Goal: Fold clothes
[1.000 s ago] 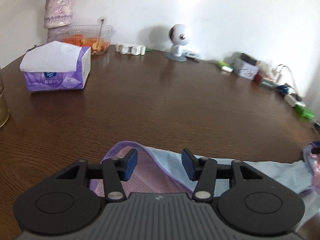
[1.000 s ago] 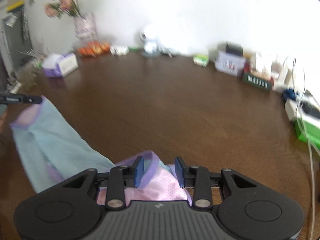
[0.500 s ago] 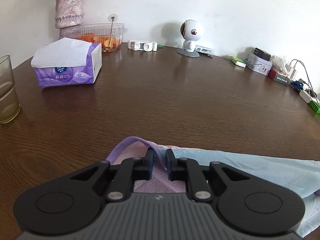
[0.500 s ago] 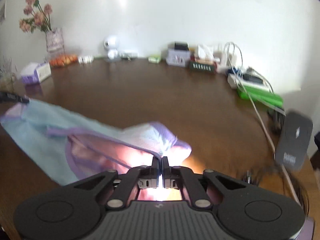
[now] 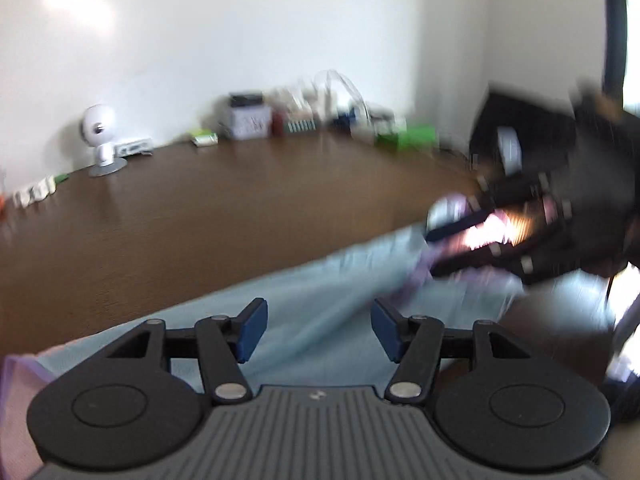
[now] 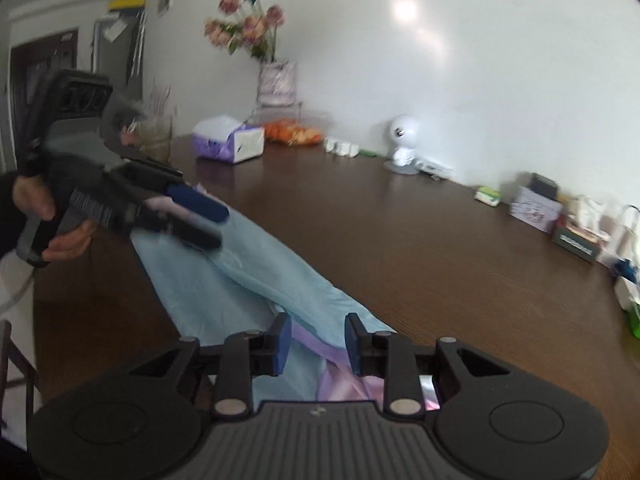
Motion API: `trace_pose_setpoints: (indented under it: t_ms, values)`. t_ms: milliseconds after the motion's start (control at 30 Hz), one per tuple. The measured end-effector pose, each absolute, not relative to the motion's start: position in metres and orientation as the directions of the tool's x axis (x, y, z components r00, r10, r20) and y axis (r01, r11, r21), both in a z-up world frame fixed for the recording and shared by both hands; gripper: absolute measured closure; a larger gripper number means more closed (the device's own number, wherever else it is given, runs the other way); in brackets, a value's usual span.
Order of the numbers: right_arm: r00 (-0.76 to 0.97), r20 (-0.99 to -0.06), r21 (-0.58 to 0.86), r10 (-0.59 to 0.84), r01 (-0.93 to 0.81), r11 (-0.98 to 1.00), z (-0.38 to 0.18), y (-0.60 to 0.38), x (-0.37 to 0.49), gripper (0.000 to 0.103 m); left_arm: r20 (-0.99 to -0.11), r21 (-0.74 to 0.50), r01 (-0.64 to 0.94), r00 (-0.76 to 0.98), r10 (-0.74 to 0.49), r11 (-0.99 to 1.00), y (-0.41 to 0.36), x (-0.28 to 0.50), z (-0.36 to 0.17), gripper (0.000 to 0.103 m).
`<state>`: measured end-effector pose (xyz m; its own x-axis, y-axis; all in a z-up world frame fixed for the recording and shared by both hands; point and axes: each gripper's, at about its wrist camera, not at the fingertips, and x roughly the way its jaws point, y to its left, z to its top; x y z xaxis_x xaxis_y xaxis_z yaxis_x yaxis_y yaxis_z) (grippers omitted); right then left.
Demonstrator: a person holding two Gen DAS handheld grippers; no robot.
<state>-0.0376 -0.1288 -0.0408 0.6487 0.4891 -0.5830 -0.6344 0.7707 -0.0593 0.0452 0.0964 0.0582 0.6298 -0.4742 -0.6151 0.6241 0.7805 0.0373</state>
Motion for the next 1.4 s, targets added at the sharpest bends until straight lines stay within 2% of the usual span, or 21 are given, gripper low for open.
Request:
trace_pose_setpoints:
  t_ms: [133, 167, 200, 233, 300, 400, 533, 633, 700, 733, 767, 800, 933, 1033, 1067, 1133, 1200, 1267, 1300, 1333, 1400]
  values:
    - [0.616, -0.630, -0.059, 0.474, -0.647, 0.761, -0.052, -0.109, -0.026, 0.076, -0.645, 0.041, 0.597, 0.628, -0.435, 0.801, 0.104, 0.058, 0.047, 0.046]
    - [0.611, -0.639, -0.061, 0.468, -0.647, 0.760, -0.055, -0.105, -0.024, 0.078, -0.652, 0.036, 0.585, 0.628, -0.425, 0.810, 0.107, 0.061, 0.044, 0.055]
    - [0.606, -0.648, -0.063, 0.462, -0.647, 0.760, -0.058, -0.101, -0.023, 0.085, -0.658, 0.028, 0.574, 0.627, -0.417, 0.819, 0.110, 0.063, 0.041, 0.068]
    - [0.609, -0.651, -0.073, 0.453, -0.644, 0.761, -0.060, -0.098, -0.023, 0.100, -0.656, 0.025, 0.561, 0.634, -0.410, 0.827, 0.114, 0.064, 0.039, 0.074]
    - [0.675, -0.615, -0.213, 0.408, -0.640, 0.738, -0.060, -0.093, -0.040, 0.100, -0.649, 0.022, 0.547, 0.645, -0.404, 0.837, 0.123, 0.065, 0.039, 0.092]
    - [0.772, -0.530, -0.468, 0.351, -0.611, 0.639, -0.059, -0.083, -0.071, 0.100, -0.634, 0.032, 0.527, 0.668, -0.390, 0.849, 0.130, 0.060, 0.043, 0.100]
    - [0.767, -0.563, -0.597, 0.307, -0.634, 0.492, -0.083, -0.075, -0.094, 0.100, -0.629, 0.030, 0.495, 0.685, -0.368, 0.869, 0.138, 0.050, 0.047, 0.100]
    - [0.751, -0.576, -0.559, 0.323, -0.650, 0.515, -0.077, -0.085, -0.102, 0.094, -0.631, 0.012, 0.464, 0.691, -0.353, 0.886, 0.146, 0.044, 0.047, 0.092]
    - [0.742, -0.559, -0.458, 0.369, -0.648, 0.609, -0.056, -0.108, -0.103, 0.084, -0.624, -0.006, 0.451, 0.696, -0.356, 0.892, 0.152, 0.039, 0.049, 0.079]
    - [0.746, -0.547, -0.401, 0.380, -0.631, 0.664, -0.045, -0.125, -0.102, 0.072, -0.610, -0.020, 0.444, 0.704, -0.363, 0.896, 0.155, 0.036, 0.051, 0.075]
    - [0.757, -0.537, -0.344, 0.372, -0.599, 0.723, -0.038, -0.144, -0.099, 0.068, -0.594, -0.035, 0.434, 0.716, -0.368, 0.900, 0.160, 0.034, 0.054, 0.066]
    - [0.770, -0.530, -0.290, 0.355, -0.558, 0.778, -0.032, -0.163, -0.094, 0.068, -0.579, -0.047, 0.419, 0.728, -0.367, 0.907, 0.164, 0.032, 0.057, 0.062]
    - [0.771, -0.589, -0.161, 0.243, -0.406, 0.899, -0.045, -0.211, -0.066, 0.076, -0.556, -0.060, 0.349, 0.766, -0.322, 0.935, 0.174, 0.036, 0.063, 0.062]
    - [0.729, -0.646, -0.083, 0.225, -0.361, 0.929, -0.061, -0.225, -0.055, 0.102, -0.569, -0.051, 0.291, 0.777, -0.268, 0.955, 0.174, 0.036, 0.064, 0.059]
    - [0.719, -0.656, -0.060, 0.232, -0.356, 0.933, -0.064, -0.227, -0.057, 0.103, -0.573, -0.040, 0.269, 0.783, -0.243, 0.962, 0.174, 0.034, 0.065, 0.058]
    - [0.720, -0.637, -0.052, 0.275, -0.397, 0.917, -0.056, -0.227, -0.076, 0.103, -0.579, -0.010, 0.207, 0.796, -0.175, 0.978, 0.175, 0.025, 0.069, 0.052]
    - [0.715, -0.619, -0.045, 0.325, -0.445, 0.894, -0.048, -0.225, -0.092, 0.103, -0.566, -0.016, 0.086, 0.821, -0.080, 0.996, 0.185, 0.006, 0.073, 0.032]
    - [0.674, -0.636, -0.050, 0.376, -0.522, 0.852, -0.051, -0.225, -0.098, 0.095, -0.541, -0.081, -0.074, 0.841, 0.018, 0.994, 0.199, -0.014, 0.076, 0.023]
    - [0.645, -0.659, -0.077, 0.387, -0.569, 0.818, -0.055, -0.221, -0.100, 0.089, -0.539, -0.121, -0.156, 0.840, 0.066, 0.980, 0.206, -0.023, 0.076, 0.023]
    - [0.623, -0.682, -0.112, 0.383, -0.607, 0.787, -0.056, -0.216, -0.100, 0.079, -0.549, -0.168, -0.239, 0.829, 0.111, 0.956, 0.212, -0.029, 0.075, 0.023]
    - [0.614, -0.681, -0.176, 0.398, -0.666, 0.725, -0.047, -0.210, -0.100, 0.077, -0.573, -0.216, -0.382, 0.794, 0.201, 0.898, 0.218, -0.036, 0.073, 0.023]
